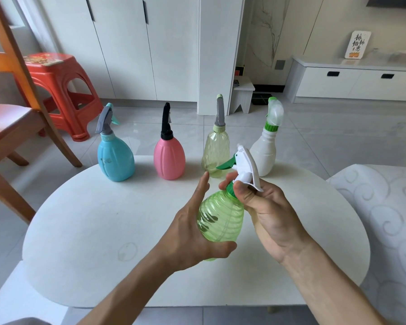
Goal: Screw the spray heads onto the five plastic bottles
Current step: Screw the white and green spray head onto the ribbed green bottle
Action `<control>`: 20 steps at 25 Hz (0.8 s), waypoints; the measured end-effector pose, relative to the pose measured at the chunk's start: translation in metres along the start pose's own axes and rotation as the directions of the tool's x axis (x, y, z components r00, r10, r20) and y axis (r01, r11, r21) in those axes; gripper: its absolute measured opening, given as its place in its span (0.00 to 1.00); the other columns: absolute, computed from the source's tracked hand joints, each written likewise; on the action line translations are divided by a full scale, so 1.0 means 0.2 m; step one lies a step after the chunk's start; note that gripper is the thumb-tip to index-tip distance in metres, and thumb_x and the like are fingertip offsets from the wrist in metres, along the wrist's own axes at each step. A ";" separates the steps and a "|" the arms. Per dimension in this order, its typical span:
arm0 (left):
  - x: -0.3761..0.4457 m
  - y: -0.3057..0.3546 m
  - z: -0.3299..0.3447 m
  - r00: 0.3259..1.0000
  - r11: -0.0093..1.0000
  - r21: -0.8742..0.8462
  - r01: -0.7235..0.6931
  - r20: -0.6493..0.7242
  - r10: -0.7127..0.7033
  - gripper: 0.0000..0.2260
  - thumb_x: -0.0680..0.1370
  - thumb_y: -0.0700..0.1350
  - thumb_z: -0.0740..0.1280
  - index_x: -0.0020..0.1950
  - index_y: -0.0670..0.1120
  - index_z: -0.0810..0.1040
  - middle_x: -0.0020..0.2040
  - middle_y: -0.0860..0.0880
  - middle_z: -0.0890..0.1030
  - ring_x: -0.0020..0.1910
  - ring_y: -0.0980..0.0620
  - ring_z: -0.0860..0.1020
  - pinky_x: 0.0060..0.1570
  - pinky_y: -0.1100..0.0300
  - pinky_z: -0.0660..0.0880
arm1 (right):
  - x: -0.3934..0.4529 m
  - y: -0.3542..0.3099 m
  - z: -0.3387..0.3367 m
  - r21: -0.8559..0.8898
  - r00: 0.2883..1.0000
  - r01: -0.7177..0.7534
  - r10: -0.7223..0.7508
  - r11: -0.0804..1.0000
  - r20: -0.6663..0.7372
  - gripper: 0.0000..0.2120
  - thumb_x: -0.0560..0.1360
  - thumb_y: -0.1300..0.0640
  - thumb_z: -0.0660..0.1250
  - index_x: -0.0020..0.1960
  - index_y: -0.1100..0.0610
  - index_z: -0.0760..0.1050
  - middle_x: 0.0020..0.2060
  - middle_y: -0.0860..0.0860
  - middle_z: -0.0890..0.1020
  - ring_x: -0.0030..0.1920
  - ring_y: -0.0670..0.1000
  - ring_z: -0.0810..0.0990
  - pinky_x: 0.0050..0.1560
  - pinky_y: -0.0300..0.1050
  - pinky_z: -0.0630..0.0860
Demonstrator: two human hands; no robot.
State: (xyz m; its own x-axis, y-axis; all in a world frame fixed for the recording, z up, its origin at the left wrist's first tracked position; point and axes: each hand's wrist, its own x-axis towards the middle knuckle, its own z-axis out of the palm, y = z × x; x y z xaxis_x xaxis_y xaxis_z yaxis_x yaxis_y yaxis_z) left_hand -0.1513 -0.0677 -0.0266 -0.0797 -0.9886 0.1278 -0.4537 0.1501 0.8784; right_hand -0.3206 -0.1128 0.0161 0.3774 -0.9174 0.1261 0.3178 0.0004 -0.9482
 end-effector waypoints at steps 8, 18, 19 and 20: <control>0.01 0.03 -0.01 0.999 0.999 0.014 -0.034 -0.023 0.035 0.59 0.58 0.57 0.81 0.76 0.70 0.42 0.74 0.67 0.63 0.70 0.71 0.63 0.64 0.63 0.72 | -0.01 -0.01 0.00 -0.026 1.000 0.008 -0.008 1.000 0.002 0.12 0.72 0.50 0.71 0.51 0.55 0.83 0.47 0.53 0.84 0.51 0.50 0.82 0.55 0.42 0.76; 0.05 -0.06 0.04 0.999 0.996 0.085 -0.011 -0.040 0.014 0.43 0.67 0.67 0.71 0.75 0.71 0.50 0.74 0.67 0.61 0.73 0.63 0.62 0.71 0.52 0.67 | 0.22 -0.35 -0.53 -0.475 0.845 0.055 -0.294 0.879 -0.446 0.04 0.71 0.59 0.76 0.43 0.52 0.83 0.35 0.46 0.83 0.37 0.45 0.78 0.42 0.39 0.75; 0.05 -0.06 0.05 0.999 0.996 0.088 -0.009 -0.042 0.013 0.41 0.68 0.66 0.71 0.75 0.71 0.51 0.73 0.68 0.62 0.72 0.64 0.63 0.70 0.52 0.67 | 0.28 -0.36 -0.60 -0.512 0.806 0.050 -0.337 0.858 -0.487 0.04 0.72 0.60 0.75 0.42 0.52 0.82 0.35 0.49 0.82 0.37 0.47 0.77 0.42 0.42 0.74; 0.04 -0.06 0.05 0.999 0.995 0.096 -0.015 -0.042 0.019 0.40 0.69 0.65 0.71 0.75 0.71 0.52 0.72 0.71 0.63 0.72 0.65 0.63 0.70 0.54 0.67 | 0.33 -0.36 -0.66 -0.546 0.768 0.041 -0.376 0.837 -0.519 0.04 0.72 0.59 0.74 0.40 0.52 0.81 0.36 0.52 0.82 0.38 0.49 0.76 0.42 0.44 0.73</control>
State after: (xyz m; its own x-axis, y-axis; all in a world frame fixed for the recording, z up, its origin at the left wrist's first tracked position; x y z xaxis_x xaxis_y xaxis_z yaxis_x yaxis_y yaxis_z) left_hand -0.1563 -0.0778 -0.0404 -0.0508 -0.9851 0.1642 -0.5357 0.1656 0.8280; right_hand -0.4342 -0.2259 0.0549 -0.2807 -0.9109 0.3023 -0.1938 -0.2547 -0.9474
